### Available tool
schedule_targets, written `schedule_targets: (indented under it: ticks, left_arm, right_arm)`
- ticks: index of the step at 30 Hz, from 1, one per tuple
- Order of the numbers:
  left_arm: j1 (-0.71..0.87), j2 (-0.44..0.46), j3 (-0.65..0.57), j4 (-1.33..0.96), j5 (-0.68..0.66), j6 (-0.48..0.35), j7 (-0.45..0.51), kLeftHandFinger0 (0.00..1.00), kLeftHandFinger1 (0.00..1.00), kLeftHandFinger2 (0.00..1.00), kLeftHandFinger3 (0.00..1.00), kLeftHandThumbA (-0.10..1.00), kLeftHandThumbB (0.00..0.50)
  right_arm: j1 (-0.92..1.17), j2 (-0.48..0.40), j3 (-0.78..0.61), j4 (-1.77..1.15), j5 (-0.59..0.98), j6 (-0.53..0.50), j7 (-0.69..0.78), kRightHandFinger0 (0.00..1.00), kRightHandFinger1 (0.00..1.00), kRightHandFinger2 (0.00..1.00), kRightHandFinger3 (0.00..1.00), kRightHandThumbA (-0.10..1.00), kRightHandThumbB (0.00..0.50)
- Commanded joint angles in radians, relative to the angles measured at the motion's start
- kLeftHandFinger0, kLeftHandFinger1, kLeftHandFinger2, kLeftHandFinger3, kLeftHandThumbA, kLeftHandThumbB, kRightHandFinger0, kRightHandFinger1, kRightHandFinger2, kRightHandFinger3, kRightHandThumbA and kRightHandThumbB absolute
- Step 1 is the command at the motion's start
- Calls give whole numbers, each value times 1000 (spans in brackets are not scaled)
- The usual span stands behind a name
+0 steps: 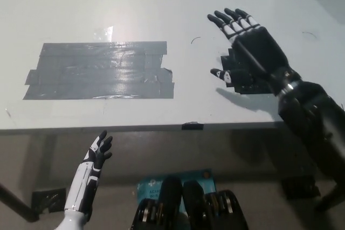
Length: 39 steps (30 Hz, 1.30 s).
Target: A stack of plates is kept in the middle of the desk close to the robot and the robot grabs the stack with its right hand, picks it up and hands it to a person.
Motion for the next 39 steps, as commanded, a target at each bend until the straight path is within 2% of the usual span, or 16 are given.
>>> schedule_targets:
  ticks: [1,4,6,8,9,12,17,18,20,27,28,30,32,39]
  left_arm:
    - [-38,21,0,-31,8,-10,-9,962,1000,1000,1000,1000,0]
    - [-34,16,-2,-31,14,-3,-6,961,1000,1000,1000,1000,0]
    - [-25,11,-6,-30,17,-8,-3,954,1000,1000,1000,1000,0]
    - [-19,10,-6,-32,18,-9,-2,952,1000,1000,1000,1000,0]
    - [-15,10,-6,-33,17,-10,-2,951,1000,1000,1000,1000,0]
    - [-6,10,-6,-31,18,-20,0,953,1000,1000,1000,1000,0]
    - [13,5,-8,-39,14,-8,-1,987,1000,1000,1000,1000,0]
    - [22,2,-10,-36,17,-13,1,988,1000,1000,1000,1000,0]
    - [41,-3,-15,-31,20,-28,5,991,1000,1000,1000,1000,0]
    - [63,-7,-12,-26,22,-41,13,964,1000,1000,1000,1000,0]
    - [61,-10,-11,-25,23,-39,15,968,1000,1000,1000,1000,0]
    - [56,-11,-10,-23,22,-39,17,970,1000,1000,1000,1000,0]
    - [55,-9,-10,-25,27,-37,16,978,1000,1000,1000,1000,0]
    - [43,-5,-13,-15,37,-50,14,933,1000,1000,1000,1000,0]
  right_arm:
    - [121,-122,-166,-659,362,200,272,1000,1000,1000,1000,876,491]
    - [215,-105,-203,-788,419,217,228,1000,1000,1000,1000,883,478]
    - [337,-70,-224,-875,470,236,183,1000,1000,1000,1000,898,449]
    - [398,-43,-231,-901,476,240,165,1000,1000,1000,1000,936,458]
    - [440,-29,-227,-905,479,233,149,1000,1000,1000,1000,959,428]
    - [558,9,-213,-908,489,214,123,1000,1000,1000,1000,982,383]
    - [710,73,-192,-874,519,170,90,1000,1000,1000,1000,998,366]
    - [752,90,-188,-844,527,134,70,1000,1000,1000,1000,975,340]
    - [811,115,-187,-791,532,101,57,1000,1000,1000,1000,972,333]
    - [842,161,-219,-668,599,60,85,1000,1000,1000,1000,895,283]
    - [836,178,-225,-633,615,55,84,1000,1000,1000,1000,850,262]
    - [827,193,-229,-604,624,62,92,1000,1000,1000,1000,829,257]
    - [817,202,-224,-571,603,53,99,1000,1000,1000,1000,823,273]
    - [800,210,-222,-507,582,21,100,1000,1000,1000,1000,800,277]
